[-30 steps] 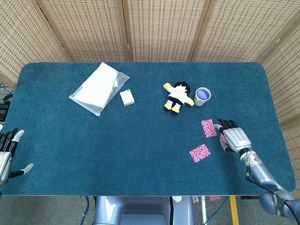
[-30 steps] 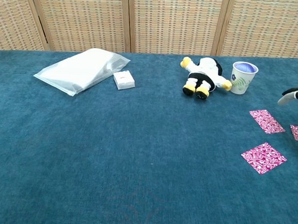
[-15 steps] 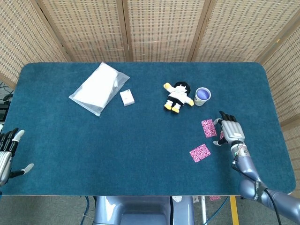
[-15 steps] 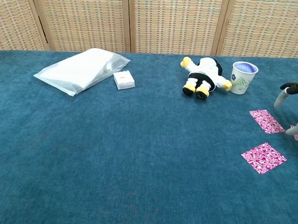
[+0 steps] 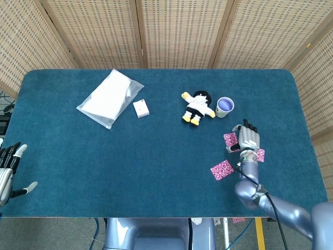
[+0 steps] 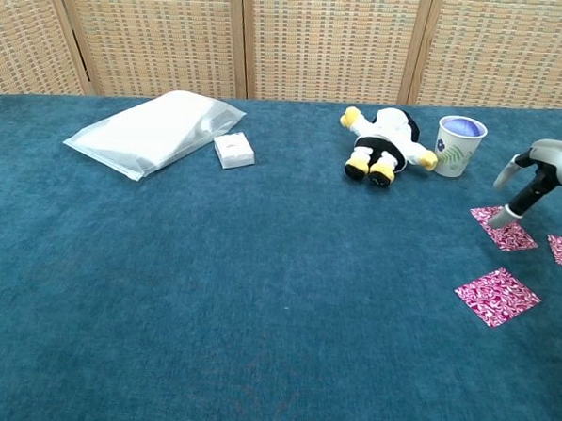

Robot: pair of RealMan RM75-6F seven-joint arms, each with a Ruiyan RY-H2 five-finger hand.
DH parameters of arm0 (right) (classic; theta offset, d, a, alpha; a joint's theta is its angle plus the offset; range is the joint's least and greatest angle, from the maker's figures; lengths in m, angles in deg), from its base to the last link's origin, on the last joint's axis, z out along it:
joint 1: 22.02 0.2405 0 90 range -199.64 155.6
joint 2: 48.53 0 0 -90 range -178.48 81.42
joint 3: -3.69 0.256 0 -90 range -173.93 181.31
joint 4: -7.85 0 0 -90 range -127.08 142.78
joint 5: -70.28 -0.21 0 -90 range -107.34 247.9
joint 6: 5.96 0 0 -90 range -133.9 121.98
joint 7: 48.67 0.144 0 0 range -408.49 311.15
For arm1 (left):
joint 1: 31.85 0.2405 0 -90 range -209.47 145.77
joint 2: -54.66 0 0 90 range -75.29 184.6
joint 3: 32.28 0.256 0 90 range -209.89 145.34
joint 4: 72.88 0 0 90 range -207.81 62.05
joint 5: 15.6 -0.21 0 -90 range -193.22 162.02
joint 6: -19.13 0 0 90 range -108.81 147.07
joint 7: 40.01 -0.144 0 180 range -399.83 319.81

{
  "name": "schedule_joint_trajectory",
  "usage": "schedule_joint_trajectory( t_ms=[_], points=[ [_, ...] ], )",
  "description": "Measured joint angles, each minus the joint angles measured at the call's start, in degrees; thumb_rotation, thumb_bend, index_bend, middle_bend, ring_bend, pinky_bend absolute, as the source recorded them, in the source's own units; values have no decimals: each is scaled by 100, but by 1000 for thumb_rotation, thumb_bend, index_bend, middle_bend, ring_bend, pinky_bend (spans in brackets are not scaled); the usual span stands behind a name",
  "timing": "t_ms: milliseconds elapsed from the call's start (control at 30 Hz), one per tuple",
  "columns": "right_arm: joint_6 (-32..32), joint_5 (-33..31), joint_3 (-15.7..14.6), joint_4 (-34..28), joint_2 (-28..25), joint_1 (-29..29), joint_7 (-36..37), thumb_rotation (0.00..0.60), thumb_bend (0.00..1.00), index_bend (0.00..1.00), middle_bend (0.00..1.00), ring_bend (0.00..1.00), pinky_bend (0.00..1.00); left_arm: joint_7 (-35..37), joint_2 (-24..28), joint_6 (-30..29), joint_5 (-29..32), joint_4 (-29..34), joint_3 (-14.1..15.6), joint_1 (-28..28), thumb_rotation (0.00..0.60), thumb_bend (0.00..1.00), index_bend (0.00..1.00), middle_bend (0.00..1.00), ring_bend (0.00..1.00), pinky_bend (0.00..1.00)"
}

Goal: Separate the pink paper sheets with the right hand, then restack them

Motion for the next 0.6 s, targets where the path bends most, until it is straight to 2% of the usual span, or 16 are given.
schedule_joint_trajectory(
  t_ms=[167, 600],
  points=[
    [-66, -61, 130, 212, 300, 144, -19, 600, 53, 322, 0, 0, 0, 15, 3, 12, 9, -2, -2, -5, 600, 0, 0, 0, 0, 0],
    [-115, 532, -48, 748, 794, 120, -2, 600, 53, 328, 0, 0, 0, 42, 8, 10, -1, -7, 3, -7, 600, 0, 0, 0, 0, 0]
  ],
)
